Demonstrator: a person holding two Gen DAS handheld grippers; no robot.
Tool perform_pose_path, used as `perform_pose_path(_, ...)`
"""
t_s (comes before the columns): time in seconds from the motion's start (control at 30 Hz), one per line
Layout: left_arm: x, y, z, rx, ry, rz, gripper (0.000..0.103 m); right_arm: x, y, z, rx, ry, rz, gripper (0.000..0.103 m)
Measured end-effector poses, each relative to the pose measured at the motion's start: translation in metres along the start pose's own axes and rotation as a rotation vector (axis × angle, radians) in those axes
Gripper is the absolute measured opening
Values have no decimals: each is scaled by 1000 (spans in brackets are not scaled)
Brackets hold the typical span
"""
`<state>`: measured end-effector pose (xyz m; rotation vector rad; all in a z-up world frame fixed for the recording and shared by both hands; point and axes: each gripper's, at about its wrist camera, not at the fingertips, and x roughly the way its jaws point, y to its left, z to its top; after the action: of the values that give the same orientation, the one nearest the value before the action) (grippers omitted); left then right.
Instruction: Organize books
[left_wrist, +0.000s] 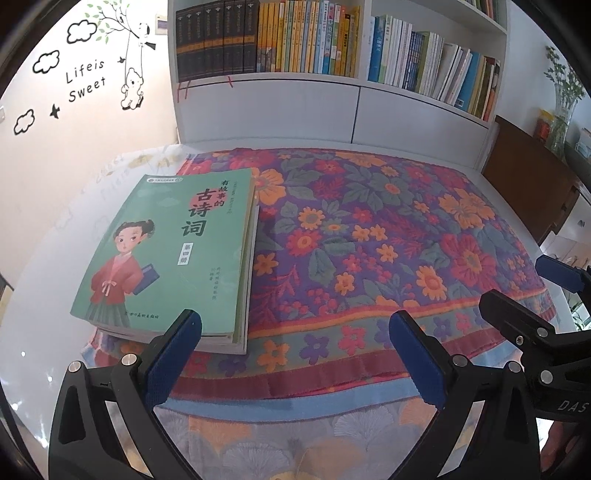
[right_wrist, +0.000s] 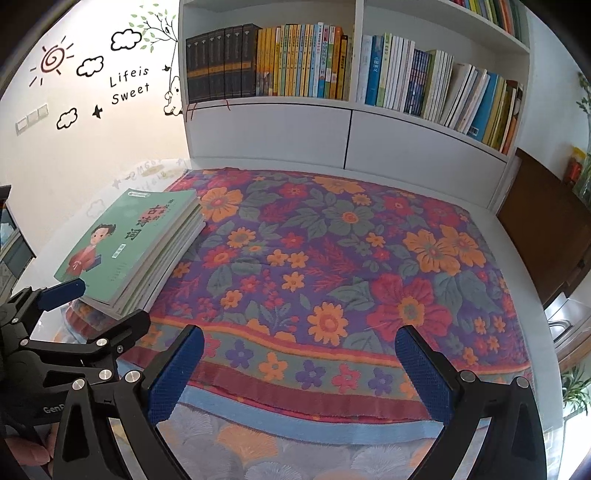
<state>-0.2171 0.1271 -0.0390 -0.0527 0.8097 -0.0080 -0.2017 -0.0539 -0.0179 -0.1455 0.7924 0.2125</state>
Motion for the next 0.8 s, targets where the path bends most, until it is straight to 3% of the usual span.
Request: perform_pose_path(0.8,-2,4,-1,2,-3,11,102,0,6,-1,-1,7,6,103)
